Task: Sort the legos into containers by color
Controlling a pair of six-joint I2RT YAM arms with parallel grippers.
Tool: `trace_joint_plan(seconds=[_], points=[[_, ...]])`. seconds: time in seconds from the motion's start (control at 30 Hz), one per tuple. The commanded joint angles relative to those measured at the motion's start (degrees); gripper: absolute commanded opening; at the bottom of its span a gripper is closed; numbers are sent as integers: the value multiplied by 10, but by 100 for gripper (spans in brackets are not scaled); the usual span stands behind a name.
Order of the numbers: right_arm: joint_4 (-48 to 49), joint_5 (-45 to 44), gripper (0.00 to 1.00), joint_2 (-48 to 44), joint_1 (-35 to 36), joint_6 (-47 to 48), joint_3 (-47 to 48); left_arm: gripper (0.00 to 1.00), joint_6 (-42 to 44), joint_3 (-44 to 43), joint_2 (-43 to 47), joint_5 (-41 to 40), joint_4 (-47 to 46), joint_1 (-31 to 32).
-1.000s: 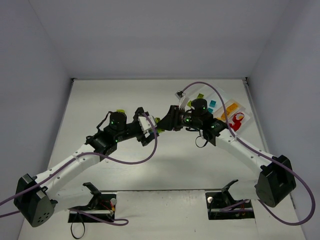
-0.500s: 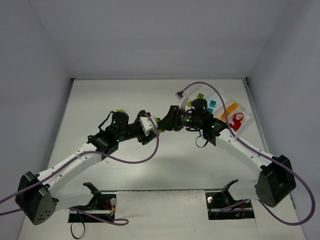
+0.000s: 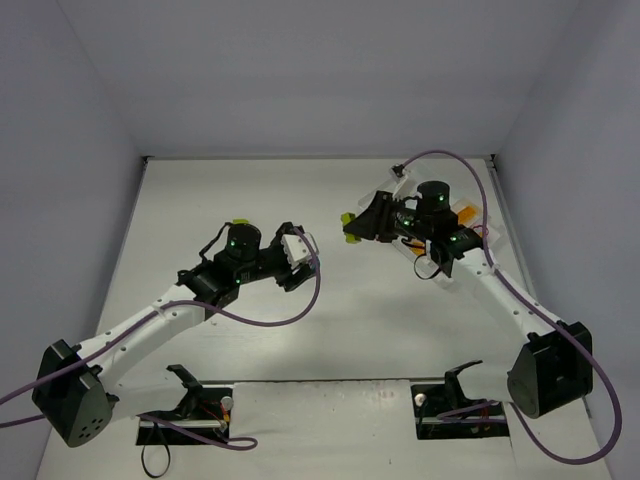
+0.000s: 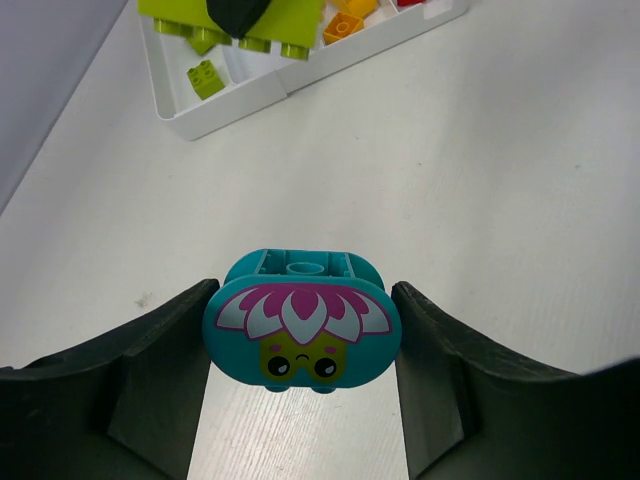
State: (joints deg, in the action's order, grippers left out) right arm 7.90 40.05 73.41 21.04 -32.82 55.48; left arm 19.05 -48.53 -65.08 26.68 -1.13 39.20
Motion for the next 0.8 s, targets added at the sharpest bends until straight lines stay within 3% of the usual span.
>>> trace_joint_plan(seconds=[0.0,0.07,0.2,0.3,0.43,0.67,0.7,0.77], points=[[-2,-28,1,-13,-17,32,38,7,1,-31,5,-1,-22,-2],[-19,-62,2,-1,-29,43,60,7,1,-31,6,-4,-22,-2],[-38,-247,3,79,-56,78,113,7,1,-31,10,-16,-21,-2],[-36,-334,3,154,-83,78,162,7,3,-29,15,-27,-22,-2],[-34,-379,4,269,-108,80,239,7,3,-28,16,-36,-25,-2],[-32,-368,9,415,-119,104,376,7,4,-31,9,-36,-25,-3],[-32,-369,12,439,-119,108,385,7,4,-31,8,-35,-25,-3],[-32,-372,27,458,-120,111,409,7,3,-32,7,-31,-24,-3]])
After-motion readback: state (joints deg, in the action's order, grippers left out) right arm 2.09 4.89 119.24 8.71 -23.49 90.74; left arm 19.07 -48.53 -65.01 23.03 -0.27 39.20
